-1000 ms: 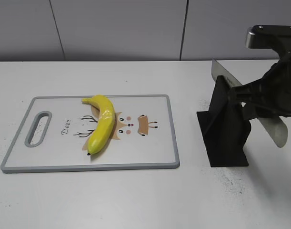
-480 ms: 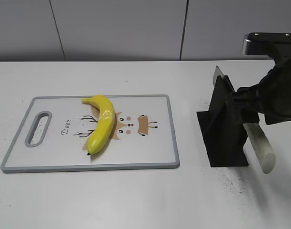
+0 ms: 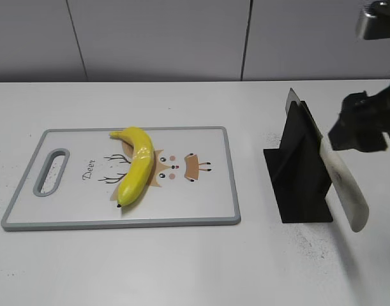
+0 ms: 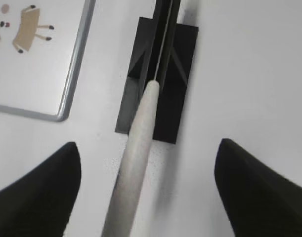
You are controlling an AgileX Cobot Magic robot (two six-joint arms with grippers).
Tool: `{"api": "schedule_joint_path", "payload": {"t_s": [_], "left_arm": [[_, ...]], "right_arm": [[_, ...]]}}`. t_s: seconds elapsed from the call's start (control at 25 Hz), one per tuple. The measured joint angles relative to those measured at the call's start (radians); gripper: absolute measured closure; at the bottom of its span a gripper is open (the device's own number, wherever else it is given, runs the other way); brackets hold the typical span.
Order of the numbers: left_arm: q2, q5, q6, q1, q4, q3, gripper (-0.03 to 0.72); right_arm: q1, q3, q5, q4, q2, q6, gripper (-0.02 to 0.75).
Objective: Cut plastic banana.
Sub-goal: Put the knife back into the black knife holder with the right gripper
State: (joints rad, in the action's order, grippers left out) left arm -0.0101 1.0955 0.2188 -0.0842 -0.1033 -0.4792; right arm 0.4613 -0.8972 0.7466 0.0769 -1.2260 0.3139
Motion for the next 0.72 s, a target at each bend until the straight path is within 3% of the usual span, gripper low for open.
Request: {"api": "schedule_joint_path", "payload": {"t_s": [0.24,0.72], "left_arm": [[0.000,0.000,0.000,0.000,0.000,0.000,0.144],[0.000,0.000,0.000,0.000,0.000,0.000,0.144]], "right_arm": [[0.000,0.045,0.224,-0.011,0.189,-0.146,0.177],[0.000,0.343,0.306,-0.010,0.705,-0.172,0.189]]}}
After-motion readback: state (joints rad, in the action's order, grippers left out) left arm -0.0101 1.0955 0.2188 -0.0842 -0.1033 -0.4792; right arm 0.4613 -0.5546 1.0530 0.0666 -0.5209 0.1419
